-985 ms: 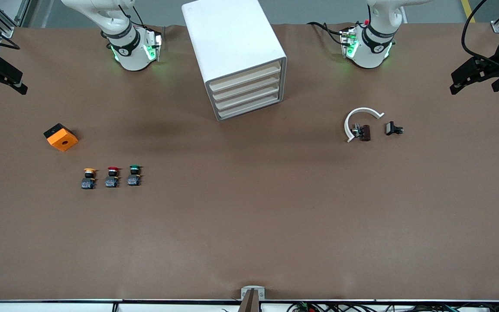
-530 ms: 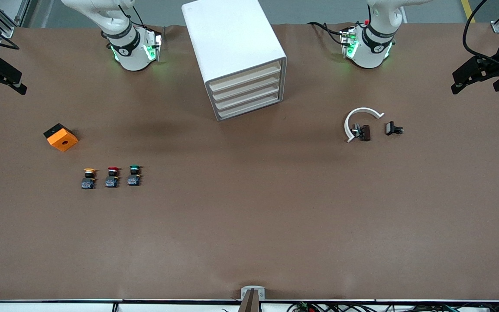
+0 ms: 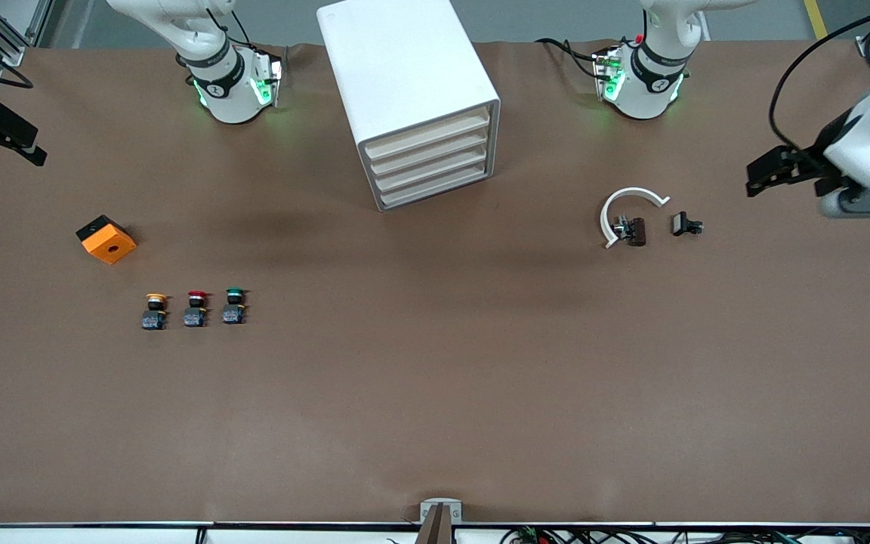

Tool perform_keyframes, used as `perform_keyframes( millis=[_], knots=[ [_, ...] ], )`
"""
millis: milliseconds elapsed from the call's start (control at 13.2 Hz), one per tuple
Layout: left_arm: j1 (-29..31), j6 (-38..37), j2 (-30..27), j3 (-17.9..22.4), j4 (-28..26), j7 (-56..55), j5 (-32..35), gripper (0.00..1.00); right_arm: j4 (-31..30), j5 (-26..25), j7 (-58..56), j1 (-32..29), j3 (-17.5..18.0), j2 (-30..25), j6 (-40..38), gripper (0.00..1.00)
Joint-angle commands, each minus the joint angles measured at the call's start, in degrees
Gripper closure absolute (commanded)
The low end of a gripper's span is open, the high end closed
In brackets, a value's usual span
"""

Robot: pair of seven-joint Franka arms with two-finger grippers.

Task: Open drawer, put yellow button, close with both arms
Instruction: 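Move the left gripper from rest toward the white drawer cabinet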

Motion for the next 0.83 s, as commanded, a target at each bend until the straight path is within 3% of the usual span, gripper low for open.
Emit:
perform_keyframes(
  millis=[0,152,530,758],
  knots=[
    [-2.11,-0.32,3.32,-0.36,2.04,-1.47,-0.02,0.00,-1.68,0.50,0.70,-1.13,0.64,-1.66,0.33,0.00],
    [-3.96,2.67,4.99,-0.36,1.78,-12.23,-0.02,0.00,-1.24,0.41,0.79,-0.96,0.73,-1.40,0.41,0.00],
    [-8.62,1.36,10.97,-0.62,2.48,-44.84,-0.19,0.00,-0.89,0.41,0.70,-0.87,0.82,-1.31,0.41,0.00],
    [-9.06,-2.41,14.65,-0.62,4.58,-54.73,-0.72,0.00,1.04,0.32,0.09,-1.05,0.82,-0.08,0.59,0.00]
  ],
)
